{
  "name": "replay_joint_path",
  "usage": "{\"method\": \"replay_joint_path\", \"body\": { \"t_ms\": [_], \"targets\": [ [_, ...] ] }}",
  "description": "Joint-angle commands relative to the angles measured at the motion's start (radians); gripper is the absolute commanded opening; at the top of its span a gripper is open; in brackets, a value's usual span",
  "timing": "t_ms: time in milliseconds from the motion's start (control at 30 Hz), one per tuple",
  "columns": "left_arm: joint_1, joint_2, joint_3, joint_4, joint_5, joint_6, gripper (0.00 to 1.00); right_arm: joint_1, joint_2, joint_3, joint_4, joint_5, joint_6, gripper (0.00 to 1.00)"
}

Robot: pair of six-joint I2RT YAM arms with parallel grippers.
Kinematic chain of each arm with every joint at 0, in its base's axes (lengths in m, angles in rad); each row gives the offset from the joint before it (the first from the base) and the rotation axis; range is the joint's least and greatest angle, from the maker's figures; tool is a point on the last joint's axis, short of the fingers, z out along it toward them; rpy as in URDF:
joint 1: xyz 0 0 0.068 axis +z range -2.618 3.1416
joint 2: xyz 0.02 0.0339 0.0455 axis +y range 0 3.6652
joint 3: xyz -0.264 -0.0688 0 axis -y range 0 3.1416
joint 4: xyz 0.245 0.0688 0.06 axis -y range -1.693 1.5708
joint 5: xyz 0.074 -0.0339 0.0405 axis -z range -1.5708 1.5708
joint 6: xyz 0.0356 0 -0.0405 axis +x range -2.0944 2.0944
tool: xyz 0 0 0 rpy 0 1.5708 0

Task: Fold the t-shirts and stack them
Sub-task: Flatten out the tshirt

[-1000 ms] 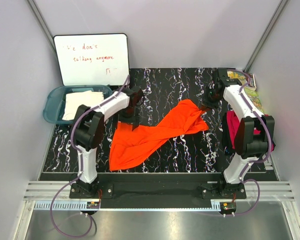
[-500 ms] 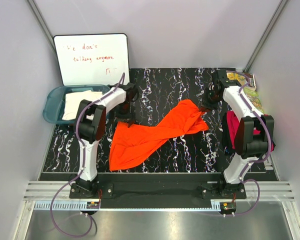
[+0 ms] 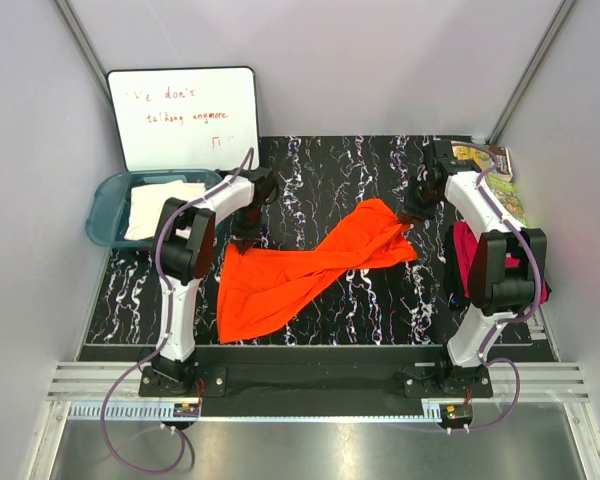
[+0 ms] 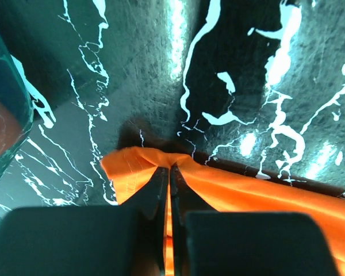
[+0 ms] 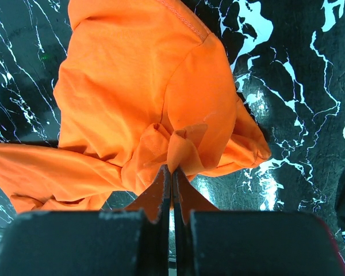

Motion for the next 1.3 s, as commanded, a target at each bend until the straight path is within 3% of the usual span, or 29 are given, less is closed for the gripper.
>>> {"method": "replay_joint_path", "body": {
  "t_ms": [0, 200, 433, 933, 1267],
  "targets": [
    [0.007, 0.039, -0.040, 0.034, -0.024, 0.012, 0.00, 0.002, -0.003, 0.037, 0.015, -0.010, -0.015, 0.00],
    [0.007, -0.041, -0.017, 0.031, 0.002, 0.012, 0.00, -0.004, -0.013, 0.063, -0.003, 0.051, -0.041, 0.00],
    [0.007, -0.137, 0.115, -0.018, -0.027, -0.021, 0.00, -0.041, -0.022, 0.149, -0.008, 0.071, -0.041, 0.00],
    [0.050, -0.334, 0.685, -0.098, -0.205, -0.069, 0.00, -0.041, -0.082, 0.512, -0.028, 0.042, 0.000, 0.00],
    [0.024, -0.691, 0.493, 0.088, -0.207, 0.023, 0.00, -0.038, -0.325, 0.680, -0.040, -0.006, -0.066, 0.00]
  ]
}}
